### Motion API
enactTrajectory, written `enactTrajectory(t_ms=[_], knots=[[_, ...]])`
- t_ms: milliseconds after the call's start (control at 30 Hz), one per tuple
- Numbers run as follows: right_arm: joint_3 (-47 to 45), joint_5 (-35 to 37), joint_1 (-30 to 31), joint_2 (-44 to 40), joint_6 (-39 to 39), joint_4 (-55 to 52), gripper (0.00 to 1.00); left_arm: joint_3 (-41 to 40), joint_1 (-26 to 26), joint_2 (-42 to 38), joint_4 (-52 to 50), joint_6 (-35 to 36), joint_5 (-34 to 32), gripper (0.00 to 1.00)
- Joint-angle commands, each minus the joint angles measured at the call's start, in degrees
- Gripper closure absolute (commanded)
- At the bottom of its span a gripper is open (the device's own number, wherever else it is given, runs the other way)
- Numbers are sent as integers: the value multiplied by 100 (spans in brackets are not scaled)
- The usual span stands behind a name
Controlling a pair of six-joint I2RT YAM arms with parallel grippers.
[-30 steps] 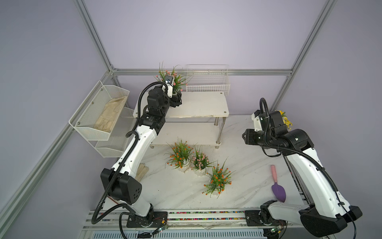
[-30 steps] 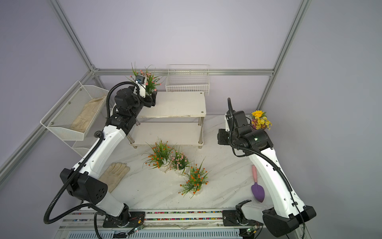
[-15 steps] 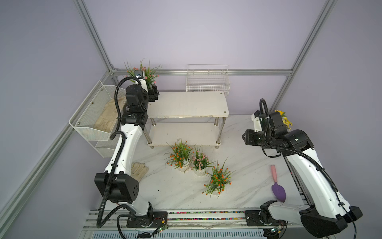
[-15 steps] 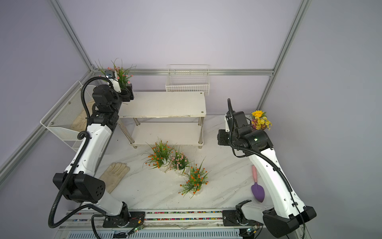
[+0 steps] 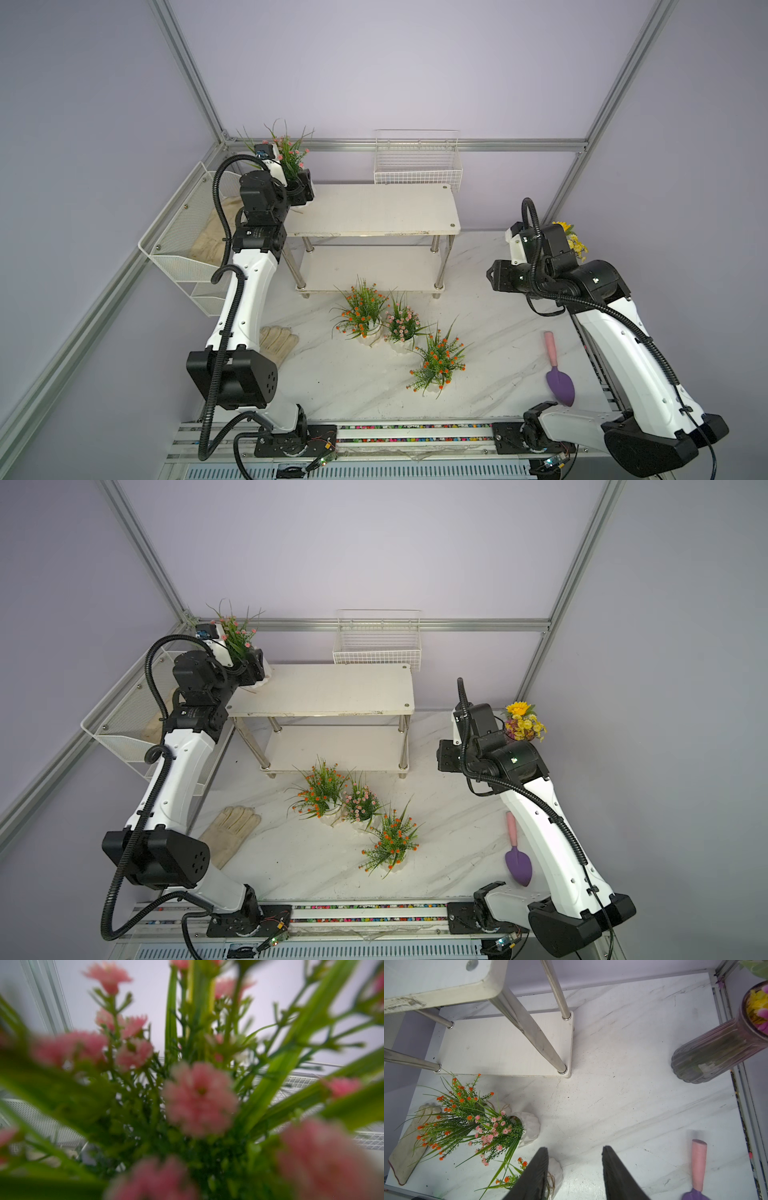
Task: Place the baby's breath potted plants on the rack by color
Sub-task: Place the baby's breath potted plant on the rack.
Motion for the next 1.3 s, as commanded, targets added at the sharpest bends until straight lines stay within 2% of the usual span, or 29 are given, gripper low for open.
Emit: enactTrajectory(t_ms=[0, 233, 367, 667, 700, 767, 800, 1000, 1200, 1233, 1267], knots=[[-47, -16, -18, -7, -33, 108, 54, -80, 16, -259, 545, -184, 313, 100], [-64, -6, -21, 27, -42, 145, 53, -72, -43, -176, 255, -184, 620, 100], [-61, -33, -17, 32, -42, 148, 53, -118, -223, -214, 106, 39, 323, 100], [-66, -18, -21, 4, -41, 154, 51, -110, -418, -121, -104, 226, 138, 100], [-64, -10, -16, -5, -42, 147, 51, -87, -433, -101, -144, 253, 91, 94], [-63, 7, -18, -6, -42, 151, 50, -43, -468, -72, -193, 289, 4, 73], [-74, 3, -20, -11, -42, 159, 50, -38, -483, -63, -217, 312, -11, 65], [-96, -27, -20, -2, -42, 178, 50, -51, -532, -72, -254, 387, -106, 48], [-135, -47, -17, -10, -49, 213, 47, -99, -557, -141, -243, 448, 89, 30], [-140, -51, -15, -14, -46, 218, 46, -115, -565, -163, -237, 451, 115, 20], [-146, -51, -21, -16, -50, 222, 45, -121, -569, -181, -244, 466, 137, 0]])
